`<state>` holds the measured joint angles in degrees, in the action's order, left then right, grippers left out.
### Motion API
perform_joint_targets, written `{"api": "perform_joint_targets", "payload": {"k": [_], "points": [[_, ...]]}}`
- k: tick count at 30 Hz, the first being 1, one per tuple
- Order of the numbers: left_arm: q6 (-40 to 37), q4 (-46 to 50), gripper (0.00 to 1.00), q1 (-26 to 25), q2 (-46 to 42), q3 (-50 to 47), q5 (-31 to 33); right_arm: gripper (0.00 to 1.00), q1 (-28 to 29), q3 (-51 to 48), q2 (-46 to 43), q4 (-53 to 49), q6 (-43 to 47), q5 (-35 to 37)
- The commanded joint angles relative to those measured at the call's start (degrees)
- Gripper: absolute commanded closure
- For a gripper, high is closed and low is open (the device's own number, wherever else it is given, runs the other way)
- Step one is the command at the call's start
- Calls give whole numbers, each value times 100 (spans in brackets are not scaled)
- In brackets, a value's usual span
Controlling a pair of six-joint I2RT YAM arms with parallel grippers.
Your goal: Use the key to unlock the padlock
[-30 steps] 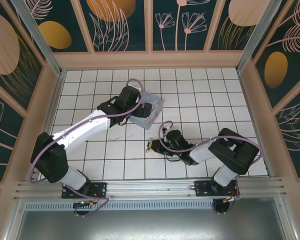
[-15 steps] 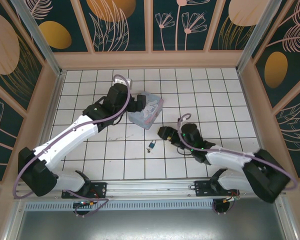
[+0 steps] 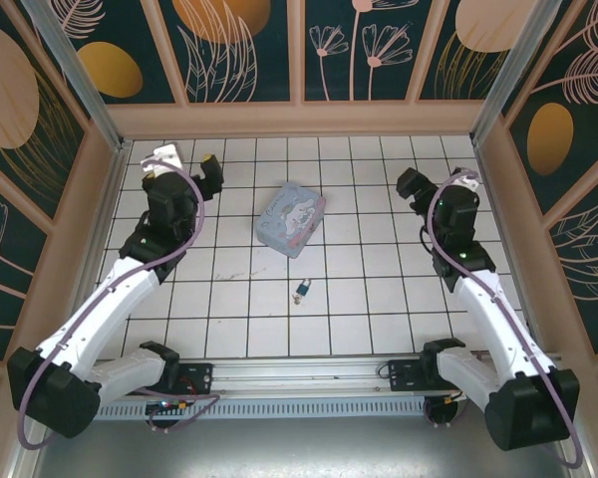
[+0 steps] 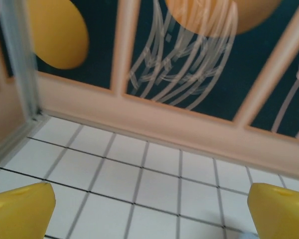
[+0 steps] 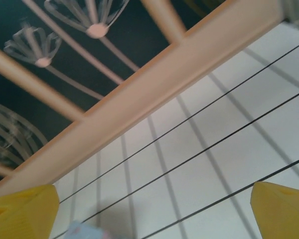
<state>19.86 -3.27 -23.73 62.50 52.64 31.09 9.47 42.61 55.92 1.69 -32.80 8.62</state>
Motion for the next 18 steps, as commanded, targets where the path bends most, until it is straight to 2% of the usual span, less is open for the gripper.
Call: {"api": "perform_joint_targets", "payload": {"k": [1, 5, 9, 13, 18], "points": [[-462, -1293, 1, 372, -76, -627, 449, 1, -201, -421, 125, 775, 455, 457], [-875, -2025, 1, 790, 57, -1383, 315, 1, -275, -946, 339, 1713, 1358, 770], [-1213, -3196, 1, 1000, 256, -2381, 305, 1, -339, -1311, 680, 2246, 2100, 1058], [-1496, -4256, 1, 1128, 665, -3041, 337, 1, -547, -1747, 757, 2746, 2291, 1151], [-1775, -5506, 1, 1243, 1379, -3515, 288, 1, -803, -2306, 857, 3644, 2483, 845]]}}
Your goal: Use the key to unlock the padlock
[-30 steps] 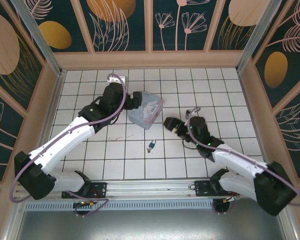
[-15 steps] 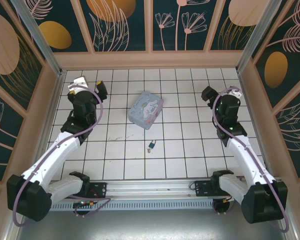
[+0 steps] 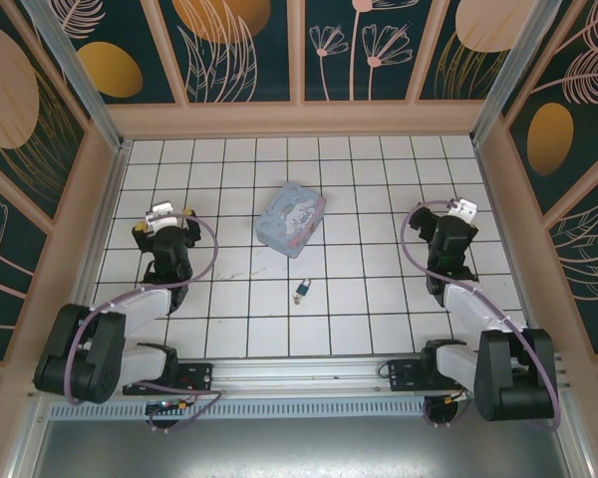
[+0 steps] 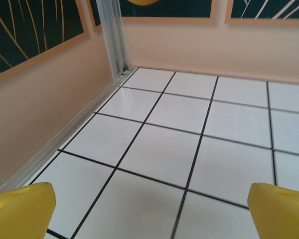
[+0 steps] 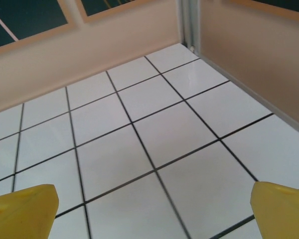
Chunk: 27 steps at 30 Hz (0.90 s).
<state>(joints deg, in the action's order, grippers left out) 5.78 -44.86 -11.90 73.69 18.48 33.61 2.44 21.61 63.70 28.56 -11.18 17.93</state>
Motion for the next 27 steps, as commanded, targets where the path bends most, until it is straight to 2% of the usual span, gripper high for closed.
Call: {"api": "perform_joint_targets", "payload": {"k": [1, 3, 8, 10, 12, 15, 16, 18, 20, 22, 24, 27], "points": [[-467, -1635, 1, 73, 367, -183, 16, 1, -118, -279, 134, 1125, 347, -92], [-577, -2224, 1, 124, 512, -386, -169, 1, -181, -468, 293, 1602, 500, -240], [-338, -2984, 1, 416, 941, -705, -602, 1, -217, -1008, 785, 2947, 780, -732], [-304, -2990, 1, 543, 1018, -674, -945, 1, -234, -1299, 1041, 3761, 813, -875], [-237, -3041, 1, 689, 1051, -721, -1338, 1, -277, -1308, 1178, 3994, 916, -1142], [-237, -3536, 1, 733, 1395, -792, -1398, 1, -303, -1436, 1784, 4849, 1013, -1386], [-199, -3219, 1, 733, 1334, -715, -1449, 1, -309, -1479, 1996, 5114, 1031, -1491], [-210, -3296, 1, 743, 1378, -710, -1444, 1, -305, -1531, 2493, 5736, 1142, -1681], [-202, -3260, 1, 742, 1397, -674, -1431, 1, -336, -1154, 2371, 4778, 1168, -1915], [-160, -3137, 1, 767, 1396, -627, -1434, 1, -462, -827, 2432, 4257, 1118, -2180], [-129, -3084, 1, 792, 1385, -600, -1437, 1, -673, -824, 2454, 4289, 898, -2351], [-120, -3097, 1, 803, 1389, -608, -1452, 1, -632, -833, 2454, 4315, 921, -2266]]}}
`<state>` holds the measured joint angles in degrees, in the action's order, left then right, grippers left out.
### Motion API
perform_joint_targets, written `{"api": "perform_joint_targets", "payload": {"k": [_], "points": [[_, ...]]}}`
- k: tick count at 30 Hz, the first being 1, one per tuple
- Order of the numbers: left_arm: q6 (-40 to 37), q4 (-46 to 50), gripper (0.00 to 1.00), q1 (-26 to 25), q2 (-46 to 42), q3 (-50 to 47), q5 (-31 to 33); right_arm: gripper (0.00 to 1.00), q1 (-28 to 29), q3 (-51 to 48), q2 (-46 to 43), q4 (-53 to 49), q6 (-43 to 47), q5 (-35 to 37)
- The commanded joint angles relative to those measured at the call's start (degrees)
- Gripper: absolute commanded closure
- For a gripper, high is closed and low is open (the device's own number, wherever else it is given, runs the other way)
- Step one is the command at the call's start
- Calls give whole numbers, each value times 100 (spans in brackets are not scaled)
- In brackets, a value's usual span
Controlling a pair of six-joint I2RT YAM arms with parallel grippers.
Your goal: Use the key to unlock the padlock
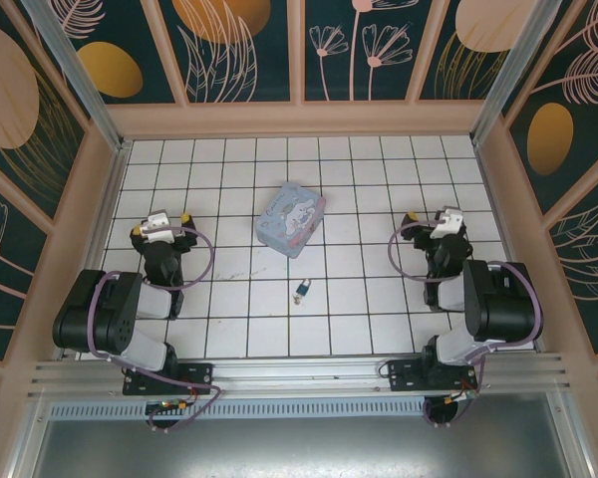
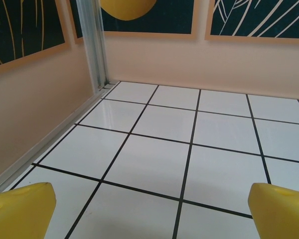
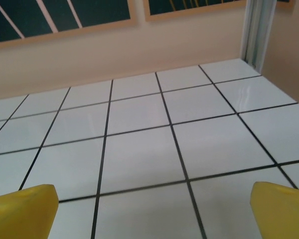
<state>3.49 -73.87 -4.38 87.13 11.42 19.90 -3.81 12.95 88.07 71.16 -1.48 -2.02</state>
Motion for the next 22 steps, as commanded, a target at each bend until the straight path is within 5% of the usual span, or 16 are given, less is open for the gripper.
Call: {"api": "perform_joint_targets", "payload": {"k": [1, 22], "points": [[108, -198, 1, 58, 34, 97, -82, 1, 46, 48, 17, 25, -17, -182], [26, -304, 1, 69, -9, 5, -311, 1, 229, -13, -16, 95, 160, -51]]}}
